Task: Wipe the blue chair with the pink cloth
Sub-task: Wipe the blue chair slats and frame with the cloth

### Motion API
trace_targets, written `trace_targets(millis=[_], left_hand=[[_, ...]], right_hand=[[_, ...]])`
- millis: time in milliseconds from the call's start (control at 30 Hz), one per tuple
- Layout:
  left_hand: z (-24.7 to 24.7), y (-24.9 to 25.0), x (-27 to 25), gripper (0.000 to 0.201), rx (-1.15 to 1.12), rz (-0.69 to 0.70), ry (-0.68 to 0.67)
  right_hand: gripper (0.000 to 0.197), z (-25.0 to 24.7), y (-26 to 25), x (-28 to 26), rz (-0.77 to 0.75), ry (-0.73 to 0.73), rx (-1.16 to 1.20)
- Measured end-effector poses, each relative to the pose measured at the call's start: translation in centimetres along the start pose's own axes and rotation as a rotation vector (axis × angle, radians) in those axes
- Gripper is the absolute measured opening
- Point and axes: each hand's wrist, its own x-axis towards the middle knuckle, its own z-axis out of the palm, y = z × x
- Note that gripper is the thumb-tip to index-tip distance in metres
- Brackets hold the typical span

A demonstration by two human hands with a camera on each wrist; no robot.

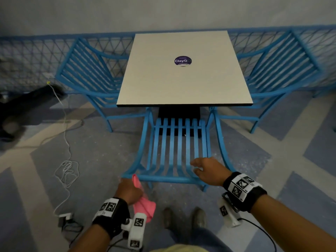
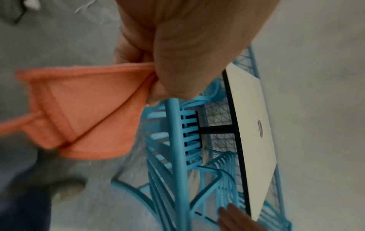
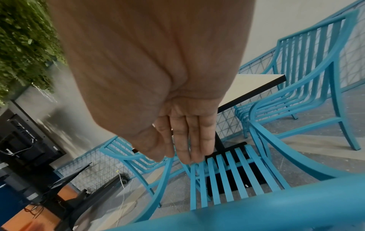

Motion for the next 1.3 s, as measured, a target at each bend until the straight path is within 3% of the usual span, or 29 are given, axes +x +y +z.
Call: trace_targets(millis=[67,133,200,367,500,600,667,733,833,967,1100,1167,1300], left_hand=[[1.7,0.7,0.2,0.034,-0.176,-0.039,-0.027],[2.8,1.5,0.3,0.014,-0.28,-0.088,-0.082],[3.3,2.5,0.2,0.021,-0.362,-0.126,-0.13],[4.4,4.5,-0.2,0.028,-0.411,-0.154,-0.211],[6.1,6.5,-0.9,0.027,-0.395,-0.079,-0.297],[8.1,9.2,-2.0,0.011,-0.331,-0.005,-0.372],[9.3,10.5,-2.6,0.043,-0.218,0.032,-0.455],[9.4,10.6,-2.3,0.062,-0.185,-0.011,-0.52],[7.9,8.9,-1.3,0.052,-0.409,-0.139,-0.549],[7.5,4.1,3.0,0.068,-0.495,-0.264,-0.473],[9.4,4.5,3.0,0.039,-0.578,-0.199,-0.372],[11.3,6.5,1.8,0.041,-0.611,-0.163,-0.386],[12.6,12.0,-2.9,0.014,-0.39,-0.027,-0.459]], right_hand=[[0.043,-0.1,0.3,-0.2,0.003,0.001,-0.002],[0.043,-0.1,0.6,-0.5,0.014,0.0,-0.004],[0.042,-0.1,0.8,-0.7,0.029,-0.003,-0.01],[0.041,-0.1,1.4,-1.1,0.026,0.016,-0.034],[0.04,-0.1,2.3,-1.4,0.04,0.025,-0.032],[0.04,0.1,2.7,-1.7,0.046,0.026,-0.03],[0.039,0.1,2.8,-2.0,0.042,0.034,-0.022],[0.039,0.0,3.1,-2.3,0.049,0.053,-0.003],[0.039,-0.4,4.3,-2.8,0.082,0.103,0.04],[0.038,-0.7,6.4,-3.7,0.132,0.152,0.06],[0.038,-0.7,7.4,-4.5,0.165,0.187,0.053],[0.038,-0.7,8.0,-5.0,0.173,0.212,0.057],[0.038,-1.0,9.4,-5.9,0.198,0.255,0.075]])
